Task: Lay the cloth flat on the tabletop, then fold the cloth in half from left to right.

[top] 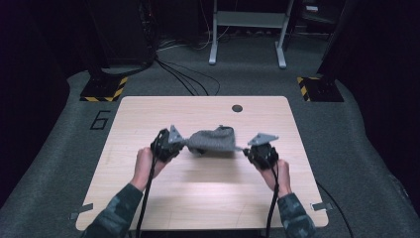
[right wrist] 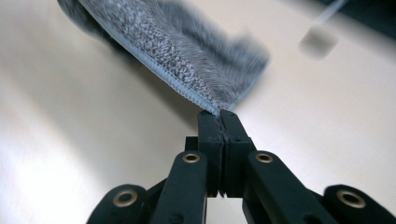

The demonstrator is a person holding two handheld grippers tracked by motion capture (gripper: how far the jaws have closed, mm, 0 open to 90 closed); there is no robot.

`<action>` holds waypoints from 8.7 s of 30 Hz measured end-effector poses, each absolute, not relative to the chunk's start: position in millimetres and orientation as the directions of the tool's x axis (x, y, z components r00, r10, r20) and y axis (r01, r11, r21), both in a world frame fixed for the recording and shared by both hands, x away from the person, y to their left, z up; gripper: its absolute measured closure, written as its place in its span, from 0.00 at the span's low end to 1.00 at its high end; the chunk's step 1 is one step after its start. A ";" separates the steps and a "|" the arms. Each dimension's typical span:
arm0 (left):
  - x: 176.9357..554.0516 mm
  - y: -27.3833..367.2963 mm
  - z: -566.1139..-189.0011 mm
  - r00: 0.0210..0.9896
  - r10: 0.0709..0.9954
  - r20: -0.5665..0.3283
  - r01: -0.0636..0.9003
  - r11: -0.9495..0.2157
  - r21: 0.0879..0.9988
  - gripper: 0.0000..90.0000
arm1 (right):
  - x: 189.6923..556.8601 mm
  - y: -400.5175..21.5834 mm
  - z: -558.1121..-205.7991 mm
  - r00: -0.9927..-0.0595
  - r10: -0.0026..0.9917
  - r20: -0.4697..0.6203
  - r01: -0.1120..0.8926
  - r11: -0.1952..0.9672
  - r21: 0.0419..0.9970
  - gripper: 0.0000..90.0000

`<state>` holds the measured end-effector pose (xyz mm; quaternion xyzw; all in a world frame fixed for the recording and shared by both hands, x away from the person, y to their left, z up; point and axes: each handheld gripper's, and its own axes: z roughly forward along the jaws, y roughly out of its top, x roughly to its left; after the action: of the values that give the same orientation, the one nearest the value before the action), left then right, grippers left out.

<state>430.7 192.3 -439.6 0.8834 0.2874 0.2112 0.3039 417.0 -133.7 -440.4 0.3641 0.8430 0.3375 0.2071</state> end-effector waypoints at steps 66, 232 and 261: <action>487.7 188.4 -471.0 0.706 0.686 -0.177 0.593 -0.436 0.677 0.31 | 471.6 -119.7 -469.4 -0.650 0.757 0.066 0.588 0.446 0.675 0.63; 400.9 199.9 -505.3 0.700 0.713 -0.034 0.539 -0.497 0.680 0.13 | 421.3 -128.5 -514.9 -0.713 0.700 0.022 0.540 0.530 0.654 0.05; 533.0 228.0 -482.4 0.585 0.805 -0.101 0.639 -0.380 0.669 0.14 | 400.5 -12.8 -489.2 -0.833 0.552 0.040 0.421 0.585 0.693 0.08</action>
<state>533.0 228.0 -482.4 0.8217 0.4393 0.1215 0.3423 400.5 -12.8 -489.2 0.2747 0.8856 0.3635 0.0904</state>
